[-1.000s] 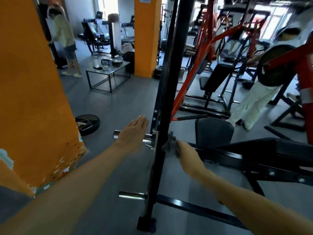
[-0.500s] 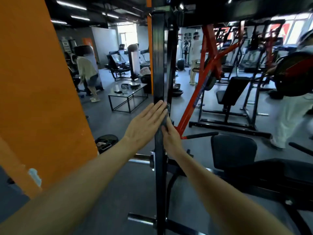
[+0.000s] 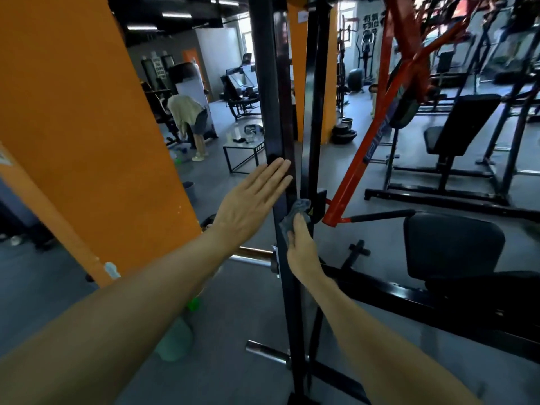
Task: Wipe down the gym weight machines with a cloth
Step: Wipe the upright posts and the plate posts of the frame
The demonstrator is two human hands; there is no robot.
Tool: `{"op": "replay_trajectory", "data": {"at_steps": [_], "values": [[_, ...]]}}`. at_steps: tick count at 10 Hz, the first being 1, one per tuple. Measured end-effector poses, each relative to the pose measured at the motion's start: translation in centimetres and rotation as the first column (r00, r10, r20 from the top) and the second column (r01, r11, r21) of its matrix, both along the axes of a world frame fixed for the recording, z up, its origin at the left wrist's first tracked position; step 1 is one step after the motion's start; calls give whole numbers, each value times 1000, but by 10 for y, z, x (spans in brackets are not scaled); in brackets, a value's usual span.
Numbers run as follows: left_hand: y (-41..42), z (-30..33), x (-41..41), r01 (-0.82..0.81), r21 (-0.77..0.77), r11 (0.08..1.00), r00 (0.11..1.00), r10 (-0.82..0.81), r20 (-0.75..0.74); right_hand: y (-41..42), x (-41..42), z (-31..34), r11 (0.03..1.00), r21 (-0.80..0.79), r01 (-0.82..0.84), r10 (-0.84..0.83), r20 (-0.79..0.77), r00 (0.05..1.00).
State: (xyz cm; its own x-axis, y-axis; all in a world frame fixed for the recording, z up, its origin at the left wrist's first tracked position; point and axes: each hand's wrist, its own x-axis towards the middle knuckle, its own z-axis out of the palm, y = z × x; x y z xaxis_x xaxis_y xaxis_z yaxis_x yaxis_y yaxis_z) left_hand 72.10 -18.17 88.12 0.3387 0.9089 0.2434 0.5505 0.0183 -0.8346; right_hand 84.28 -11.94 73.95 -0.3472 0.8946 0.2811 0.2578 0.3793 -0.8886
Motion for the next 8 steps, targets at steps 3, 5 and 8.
{"op": "replay_trajectory", "data": {"at_steps": [3,5,8], "values": [[13,-46,15,-47,-70,996,986,35,-164,14,45,-22,985,-167,-38,36,-14,999],[22,-87,36,-164,-308,937,962,82,-262,46,97,-20,995,3,102,-101,180,979],[38,-123,29,-115,-247,962,973,58,-224,16,35,-87,926,357,-125,-228,790,569]]}}
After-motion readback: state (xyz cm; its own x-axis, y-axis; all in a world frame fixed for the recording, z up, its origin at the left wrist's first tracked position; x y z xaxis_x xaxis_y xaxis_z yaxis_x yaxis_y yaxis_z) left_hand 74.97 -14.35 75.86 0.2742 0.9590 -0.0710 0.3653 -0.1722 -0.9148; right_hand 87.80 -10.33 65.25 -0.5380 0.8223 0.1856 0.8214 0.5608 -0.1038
